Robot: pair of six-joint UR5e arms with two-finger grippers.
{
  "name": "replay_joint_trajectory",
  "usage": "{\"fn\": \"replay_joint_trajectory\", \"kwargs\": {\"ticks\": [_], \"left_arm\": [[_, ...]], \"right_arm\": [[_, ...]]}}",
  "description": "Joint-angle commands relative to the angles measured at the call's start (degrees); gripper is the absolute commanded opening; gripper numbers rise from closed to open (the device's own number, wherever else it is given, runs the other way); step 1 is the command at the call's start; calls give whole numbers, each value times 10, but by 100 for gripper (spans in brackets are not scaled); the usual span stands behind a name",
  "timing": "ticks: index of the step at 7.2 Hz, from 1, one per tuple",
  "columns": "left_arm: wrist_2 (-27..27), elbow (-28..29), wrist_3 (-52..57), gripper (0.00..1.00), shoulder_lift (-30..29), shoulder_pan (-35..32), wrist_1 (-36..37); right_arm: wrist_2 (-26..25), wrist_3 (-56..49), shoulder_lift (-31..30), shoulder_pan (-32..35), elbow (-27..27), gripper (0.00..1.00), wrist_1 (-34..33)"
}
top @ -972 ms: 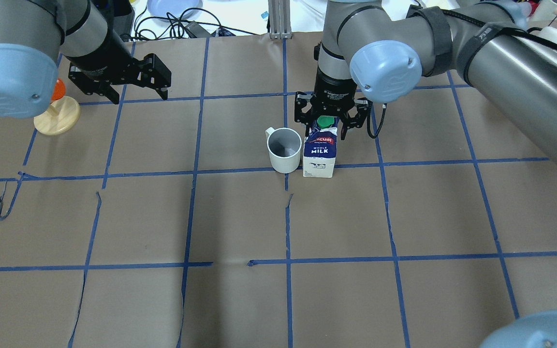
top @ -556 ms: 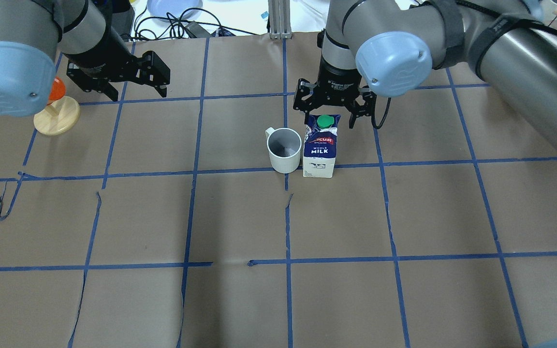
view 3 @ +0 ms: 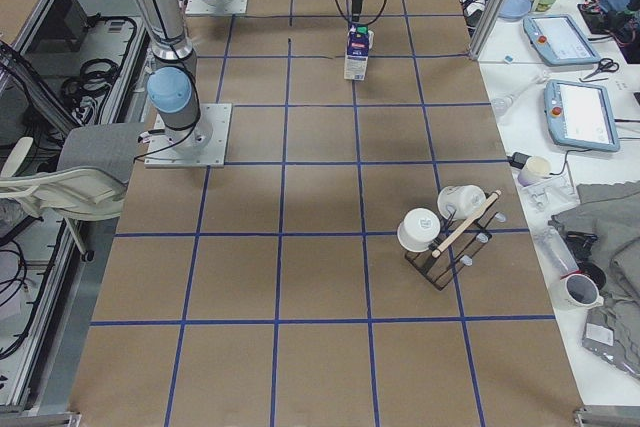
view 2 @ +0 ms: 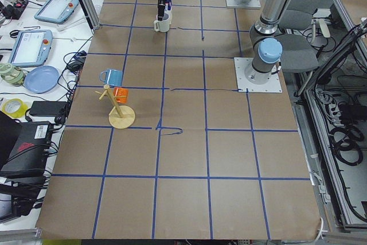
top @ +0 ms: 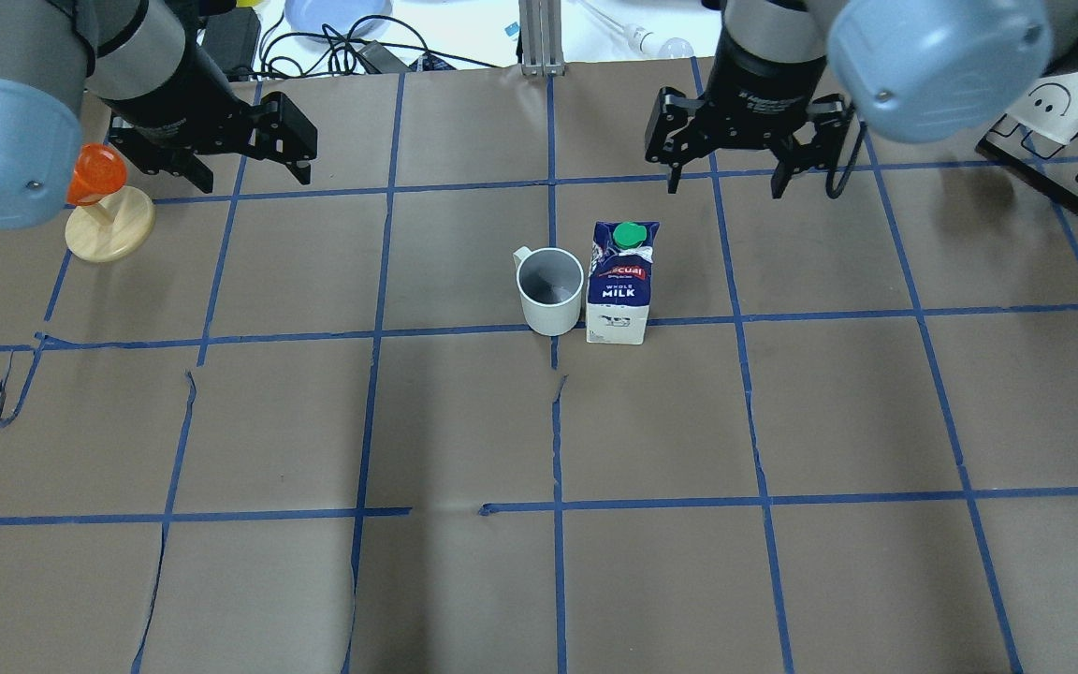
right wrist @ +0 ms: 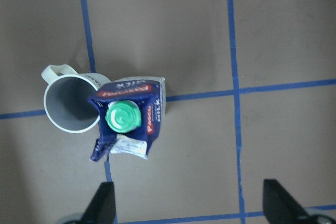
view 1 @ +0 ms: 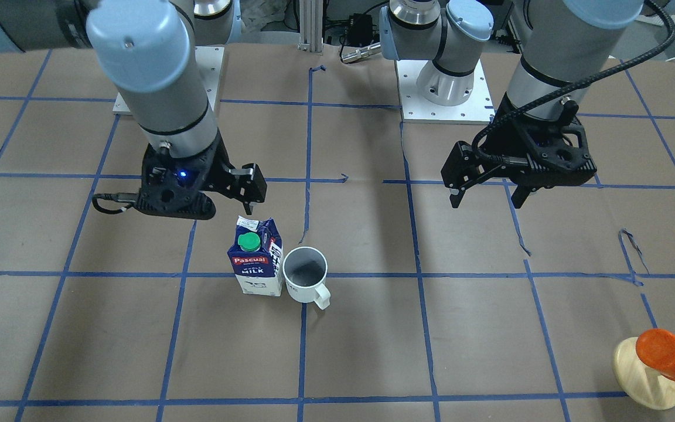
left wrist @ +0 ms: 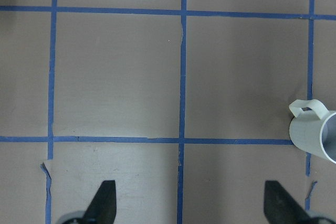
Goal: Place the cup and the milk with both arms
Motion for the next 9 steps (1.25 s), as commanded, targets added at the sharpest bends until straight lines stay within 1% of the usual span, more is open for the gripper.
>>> {"fn": "replay_joint_trajectory", "kwargs": {"ticks": [1,2,3,5,7,9], "left_arm": [[1,0,0,100,5,2,-9],[1,0,0,100,5,2,-9],[1,-1,0,100,5,1,-9],[1,-1,0,100,5,1,-9],[1,-2,-1,100,5,1,-9],[1,-3,0,100,7,1,-10]], "right_arm": [[-2,-74,-54,-36,19,100,35],[-3,-79,-55,-36,16,100,22],[-3,-79,-54,-34,18,100,-7],[-3,-76,-52,-34,19,100,-14],[-4,-68,-50,-34,19,100,-37],[-4,-68,-50,-34,21,100,-37]]}}
